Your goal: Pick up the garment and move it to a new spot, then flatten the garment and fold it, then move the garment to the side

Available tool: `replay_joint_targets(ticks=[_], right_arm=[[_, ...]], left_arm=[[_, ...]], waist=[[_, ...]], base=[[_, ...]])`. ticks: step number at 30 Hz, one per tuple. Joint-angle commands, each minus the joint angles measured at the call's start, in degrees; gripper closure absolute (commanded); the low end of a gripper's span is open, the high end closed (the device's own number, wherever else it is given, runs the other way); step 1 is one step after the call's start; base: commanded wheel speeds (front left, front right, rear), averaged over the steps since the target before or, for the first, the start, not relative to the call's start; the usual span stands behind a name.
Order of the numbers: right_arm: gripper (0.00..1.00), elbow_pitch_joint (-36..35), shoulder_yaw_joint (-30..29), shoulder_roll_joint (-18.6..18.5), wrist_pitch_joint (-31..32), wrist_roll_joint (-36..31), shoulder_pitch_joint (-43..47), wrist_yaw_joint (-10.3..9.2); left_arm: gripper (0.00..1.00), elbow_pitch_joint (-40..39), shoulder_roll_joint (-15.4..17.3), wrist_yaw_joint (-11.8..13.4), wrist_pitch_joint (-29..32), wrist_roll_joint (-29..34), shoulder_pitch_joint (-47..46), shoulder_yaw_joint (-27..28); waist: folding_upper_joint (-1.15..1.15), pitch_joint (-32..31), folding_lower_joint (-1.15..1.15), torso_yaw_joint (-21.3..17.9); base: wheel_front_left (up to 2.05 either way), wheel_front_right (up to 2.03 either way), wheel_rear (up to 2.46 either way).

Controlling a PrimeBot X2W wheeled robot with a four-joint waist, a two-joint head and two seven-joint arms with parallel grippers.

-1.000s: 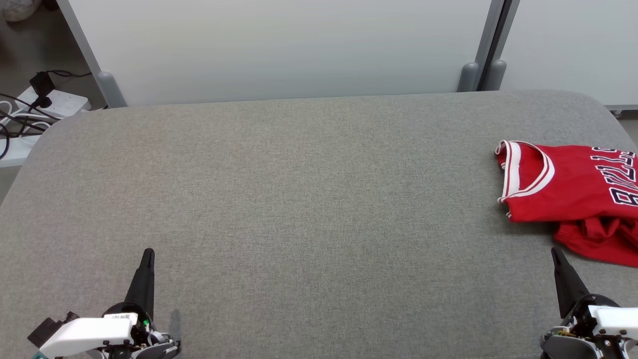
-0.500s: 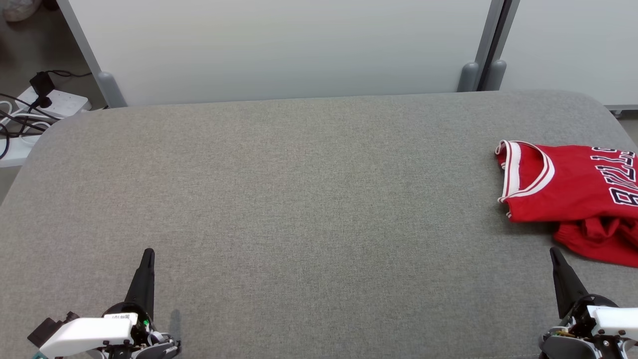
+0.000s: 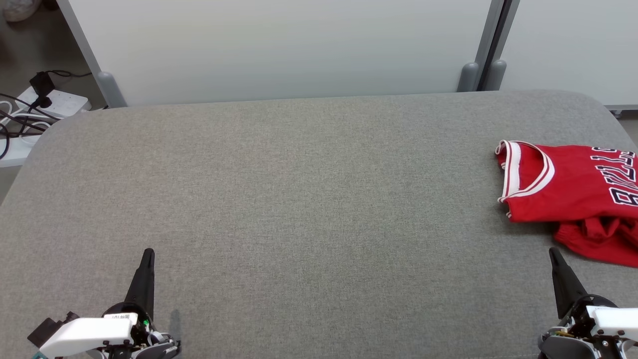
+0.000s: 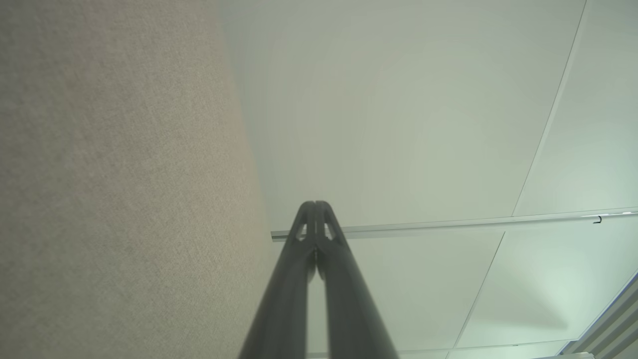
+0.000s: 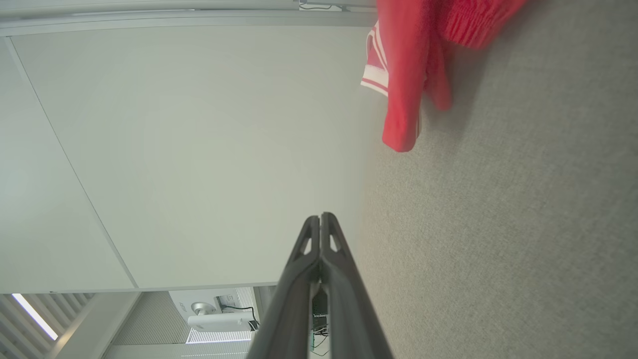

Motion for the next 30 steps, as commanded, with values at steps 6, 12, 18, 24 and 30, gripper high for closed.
replay_joint_targets(ticks=[6,12,18,24,30], right_arm=[[1.00,-1.5,1.0,-0.7,0.7,-0.5,-2.5,0.26],[1.00,-1.5,0.9,-0.7,0.7,-0.6,-2.6,0.26],[1.00,-1.5,0.9,-0.7,0.7,-0.6,-2.6,0.26],[1.00,-1.5,0.8,-0.6,0.8,-0.7,-2.6,0.26],[1.00,-1.5,0.8,-0.6,0.8,-0.7,-2.6,0.26]], left_arm=[[1.00,-1.3,0.4,-0.5,0.3,0.2,-3.3,1.9],[1.00,-1.3,0.4,-0.5,0.3,0.2,-3.3,1.9],[1.00,-1.3,0.4,-0.5,0.3,0.2,-3.3,1.9],[1.00,-1.3,0.4,-0.5,0.3,0.2,-3.3,1.9],[1.00,-1.3,0.4,-0.5,0.4,0.2,-3.3,2.0]], waist=[[0.00,0.0,0.00,0.0],[0.00,0.0,0.00,0.0],[0.00,0.0,0.00,0.0],[0.00,0.0,0.00,0.0],[0.00,0.0,0.00,0.0]], base=[[0.00,0.00,0.00],[0.00,0.00,0.00],[0.00,0.00,0.00],[0.00,0.00,0.00],[0.00,0.00,0.00]])
